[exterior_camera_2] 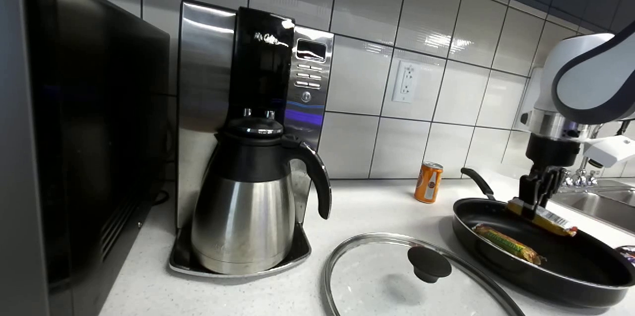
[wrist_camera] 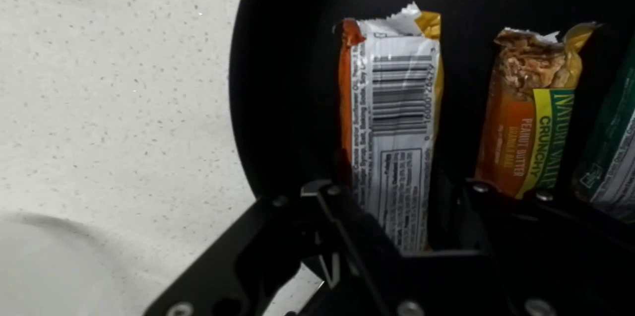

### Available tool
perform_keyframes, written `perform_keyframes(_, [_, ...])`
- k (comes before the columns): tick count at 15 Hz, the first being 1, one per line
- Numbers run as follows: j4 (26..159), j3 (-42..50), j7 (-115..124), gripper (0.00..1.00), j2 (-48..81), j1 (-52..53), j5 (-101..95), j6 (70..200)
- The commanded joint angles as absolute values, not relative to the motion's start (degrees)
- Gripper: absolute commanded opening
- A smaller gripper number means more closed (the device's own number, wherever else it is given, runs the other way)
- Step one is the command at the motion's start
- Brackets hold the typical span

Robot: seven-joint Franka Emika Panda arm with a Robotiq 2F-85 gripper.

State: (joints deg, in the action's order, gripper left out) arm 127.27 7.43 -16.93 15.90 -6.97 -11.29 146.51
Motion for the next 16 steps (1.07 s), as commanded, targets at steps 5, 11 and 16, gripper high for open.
perform_keyframes(5, [123.7, 5.0, -17.9, 0.17, 20.4, -6.6, -11.1, 141.8])
perform_keyframes(11, [121.5, 4.1, -18.6, 0.17, 23.5, -6.9, -10.5, 140.5])
perform_keyframes(16, [120.3, 3.4, -19.3, 0.36, 24.8, -7.2, -10.2, 139.9])
